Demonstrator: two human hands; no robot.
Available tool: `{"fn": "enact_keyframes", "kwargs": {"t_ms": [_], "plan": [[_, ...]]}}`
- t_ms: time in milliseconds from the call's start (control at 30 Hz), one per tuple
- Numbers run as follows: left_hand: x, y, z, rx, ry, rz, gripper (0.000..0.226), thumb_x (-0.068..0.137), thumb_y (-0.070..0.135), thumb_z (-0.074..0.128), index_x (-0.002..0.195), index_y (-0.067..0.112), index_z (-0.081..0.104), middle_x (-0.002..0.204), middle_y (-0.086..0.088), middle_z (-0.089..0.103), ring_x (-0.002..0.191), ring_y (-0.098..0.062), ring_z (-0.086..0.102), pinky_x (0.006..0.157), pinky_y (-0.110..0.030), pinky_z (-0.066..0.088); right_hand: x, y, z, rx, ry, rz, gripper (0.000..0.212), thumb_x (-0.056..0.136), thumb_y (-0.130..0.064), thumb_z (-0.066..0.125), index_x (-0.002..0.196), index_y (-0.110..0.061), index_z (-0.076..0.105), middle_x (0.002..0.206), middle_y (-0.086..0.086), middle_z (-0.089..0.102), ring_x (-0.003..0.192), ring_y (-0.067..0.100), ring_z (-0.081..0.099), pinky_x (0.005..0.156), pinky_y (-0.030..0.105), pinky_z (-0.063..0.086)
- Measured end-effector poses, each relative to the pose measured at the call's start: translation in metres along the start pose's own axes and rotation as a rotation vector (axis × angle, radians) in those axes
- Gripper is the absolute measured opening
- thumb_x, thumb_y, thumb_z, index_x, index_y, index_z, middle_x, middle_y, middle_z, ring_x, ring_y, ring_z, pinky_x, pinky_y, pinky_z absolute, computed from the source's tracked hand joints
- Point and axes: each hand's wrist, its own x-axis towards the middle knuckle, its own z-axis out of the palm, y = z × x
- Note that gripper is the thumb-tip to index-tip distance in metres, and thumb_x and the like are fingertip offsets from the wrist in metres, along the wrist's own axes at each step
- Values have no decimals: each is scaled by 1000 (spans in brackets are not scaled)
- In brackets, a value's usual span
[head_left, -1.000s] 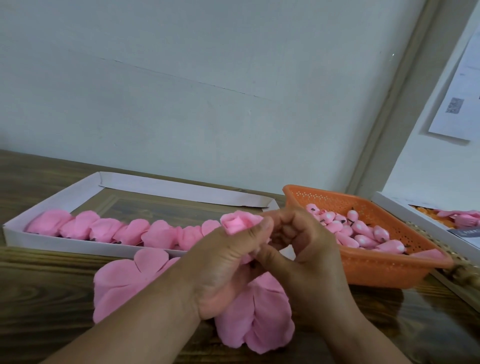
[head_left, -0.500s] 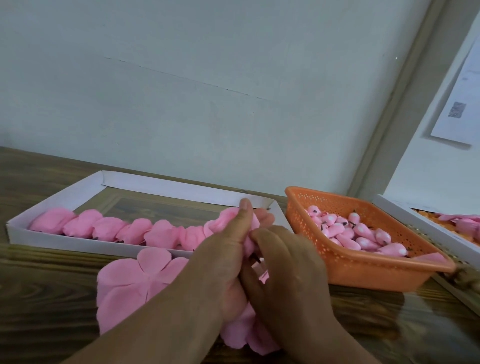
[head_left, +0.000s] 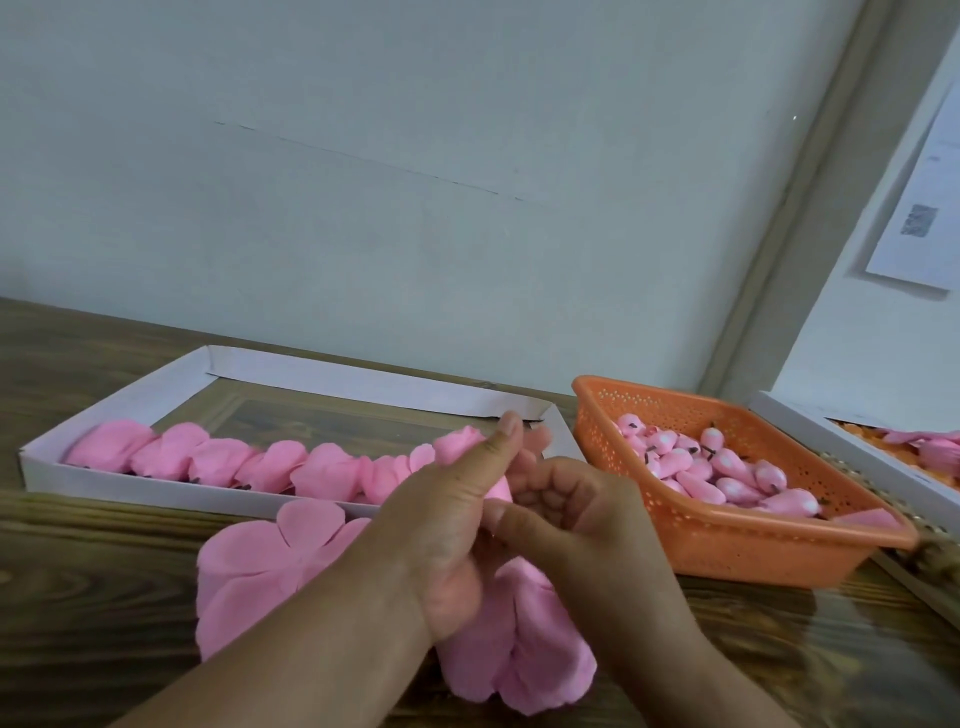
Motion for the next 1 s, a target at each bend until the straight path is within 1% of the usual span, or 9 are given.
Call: {"fn": "enact_keyframes", "kwargs": {"t_ms": [100, 167, 233, 333, 467, 600, 700, 800, 1000], "plan": [[2, -5, 4, -35, 89, 62, 30, 66, 33, 64, 44, 14, 66, 83, -3, 75, 63, -16, 66, 81, -37, 52, -4, 4, 10, -467, 188, -209, 17, 65, -23, 71, 70, -34, 59, 60, -11, 62, 56, 2, 56, 52, 8, 38], [0, -6, 6, -37, 109, 88, 28, 65, 35, 65, 49, 12, 70, 77, -4, 71, 59, -15, 63, 71, -32, 51, -5, 2, 13, -529, 250, -229, 13, 64, -32, 67, 67, -37, 55, 55, -15, 54, 55, 3, 52, 50, 11, 37], [-2, -3, 6, -21, 60, 97, 25, 65, 34, 66, 49, 15, 71, 73, -4, 71, 56, -14, 65, 66, -31, 55, -5, 1, 11, -393, 219, -219, 22, 69, -21, 73, 62, -34, 56, 52, -17, 52, 49, 1, 48, 47, 9, 34], [-7, 3, 5, 40, -70, 104, 20, 59, 34, 69, 46, 18, 65, 90, -5, 75, 71, -18, 72, 70, -34, 59, -2, -5, 2, -96, 89, -106, 28, 75, 2, 73, 58, -17, 62, 52, -6, 56, 47, -1, 46, 47, 10, 38], [-8, 3, 6, 165, -117, 97, 27, 56, 40, 69, 52, 15, 58, 103, -7, 74, 84, -18, 70, 86, -38, 52, -1, -3, -8, 137, -23, 69, 9, 70, -16, 72, 62, -15, 68, 58, 3, 62, 55, 9, 56, 53, 18, 45], [-1, 8, 12, 329, -65, 91, 39, 77, 42, 63, 57, 10, 54, 97, -11, 74, 80, -25, 69, 75, -40, 51, 4, -2, -18, 99, -49, 164, 39, 66, -25, 82, 71, 7, 62, 67, 6, 58, 54, 10, 48, 50, 18, 40], [25, 26, 13, 512, 111, 140, 44, 93, 32, 53, 53, 15, 55, 87, -5, 76, 91, -24, 65, 84, -39, 45, 13, -1, -40, -114, 200, 119, 25, 66, -27, 80, 80, -10, 69, 75, 5, 69, 60, 10, 59, 54, 20, 46], [50, 43, 9, 711, 249, 233, 40, 93, 27, 51, 55, 15, 53, 73, 0, 73, 81, -18, 63, 75, -30, 41, 19, 3, -68, -313, 539, 17, 16, 73, -25, 77, 82, -17, 66, 69, -2, 65, 57, 1, 55, 56, 21, 46], [84, 37, 0, 1179, 230, 149, 44, 97, 34, 44, 60, 12, 54, 61, -3, 51, 63, -16, 46, 59, -25, 33, 21, 12, -97, -778, 729, -113, 25, 80, -30, 66, 101, -16, 62, 79, -4, 55, 69, 15, 50, 62, 30, 39]]}}
